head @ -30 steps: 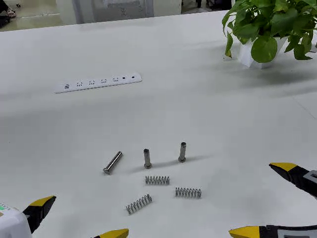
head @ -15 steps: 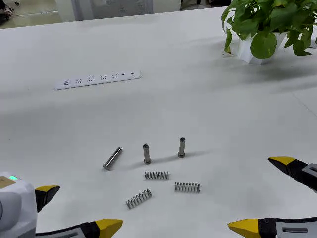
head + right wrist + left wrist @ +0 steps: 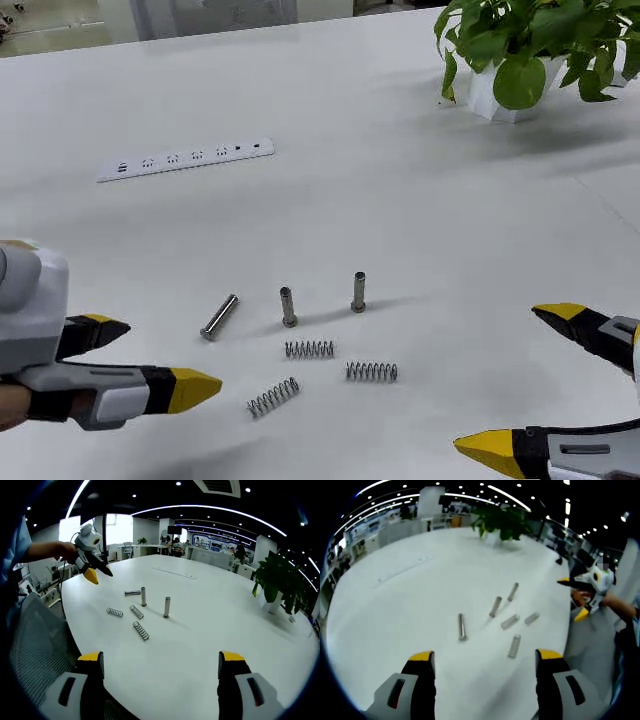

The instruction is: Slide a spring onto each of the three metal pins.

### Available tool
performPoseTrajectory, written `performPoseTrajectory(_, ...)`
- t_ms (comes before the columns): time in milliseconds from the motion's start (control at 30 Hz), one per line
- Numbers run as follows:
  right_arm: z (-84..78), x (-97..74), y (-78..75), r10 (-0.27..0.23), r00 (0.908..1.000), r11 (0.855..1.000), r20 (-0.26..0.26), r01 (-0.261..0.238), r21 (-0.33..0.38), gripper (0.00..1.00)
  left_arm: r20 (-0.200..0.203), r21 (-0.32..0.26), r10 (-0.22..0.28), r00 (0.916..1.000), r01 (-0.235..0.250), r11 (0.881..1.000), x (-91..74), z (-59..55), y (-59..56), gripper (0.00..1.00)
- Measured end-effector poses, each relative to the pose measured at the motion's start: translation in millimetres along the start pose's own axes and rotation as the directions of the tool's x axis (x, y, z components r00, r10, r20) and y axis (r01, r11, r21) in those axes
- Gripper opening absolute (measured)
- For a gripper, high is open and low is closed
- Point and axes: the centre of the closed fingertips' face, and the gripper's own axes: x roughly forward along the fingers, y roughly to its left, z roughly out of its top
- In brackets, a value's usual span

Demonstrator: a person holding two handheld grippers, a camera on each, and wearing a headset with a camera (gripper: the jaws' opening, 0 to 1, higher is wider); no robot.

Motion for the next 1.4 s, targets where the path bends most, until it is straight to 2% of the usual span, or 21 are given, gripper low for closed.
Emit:
performPoseTrajectory(133,0.7,-0.1,-0.4,-0.001,1.0,1.0,0.003,0.001,-0.002,0.96,-0.058,0.04,-0.019,0.9982,0.021,0.999,5.6,7.2,3.8,0.8)
performPoseTrajectory(167,0.9,-0.1,-0.3,-0.001,1.0,1.0,0.004,0.001,-0.002,0.96,-0.072,0.053,-0.015,0.9973,0.019,0.998,6.3,7.8,5.6,0.8)
performPoseTrajectory(200,1.3,-0.1,0.0,0.0,1.0,1.0,0.005,0.0,-0.004,0.96,-0.091,0.101,0.006,0.9958,0.003,0.995,6.9,9.5,11.2,0.8)
performPoseTrajectory(233,1.3,-0.1,0.4,0.001,1.0,1.0,0.004,-0.001,-0.005,0.96,-0.107,0.12,0.012,0.9941,0.001,0.993,7.5,9.6,13.6,0.79)
performPoseTrajectory(300,1.3,0.0,0.9,0.002,1.0,1.0,0.003,-0.002,-0.01,0.96,-0.13,0.133,0.023,0.9913,-0.006,0.991,10.3,11.8,18.7,0.78)
performPoseTrajectory(467,2.3,0.0,0.9,0.003,1.0,1.0,0.007,-0.003,-0.015,0.96,-0.174,0.106,-0.005,0.9847,0.024,0.994,17.7,17.0,23.8,0.72)
performPoseTrajectory(700,3.7,0.0,2.8,0.012,0.9998,1.0,0.015,-0.012,-0.016,0.96,-0.19,0.038,-0.02,0.9815,0.028,0.999,33.1,29.9,31.8,0.6)
performPoseTrajectory(800,3.9,-0.3,2.4,0.012,0.9998,1.0,0.015,-0.012,-0.016,0.96,-0.193,0.038,-0.006,0.9812,0.013,0.999,40.3,34.0,36.8,0.55)
performPoseTrajectory(1000,4.0,-0.4,1.3,0.008,0.9998,1.0,0.017,-0.007,-0.02,0.96,-0.234,0.047,0.031,0.9717,-0.02,0.999,56.7,30.9,46.9,0.45)
performPoseTrajectory(1133,3.2,0.3,2.9,0.013,0.9998,0.999,0.011,-0.013,-0.029,0.95,-0.298,0.092,0.066,0.9524,-0.04,0.995,68.2,22.6,52.4,0.4)
performPoseTrajectory(1267,2.7,0.5,2.9,0.013,0.9999,0.999,0.01,-0.013,-0.034,0.95,-0.305,0.081,0.054,0.9507,-0.031,0.996,77.3,24.6,48.0,0.37)
performPoseTrajectory(1400,2.7,1.0,2.6,0.014,0.9999,0.999,0.01,-0.013,-0.034,0.95,-0.322,0.075,0.061,0.9448,-0.039,0.996,88.2,24.4,48.5,0.32)
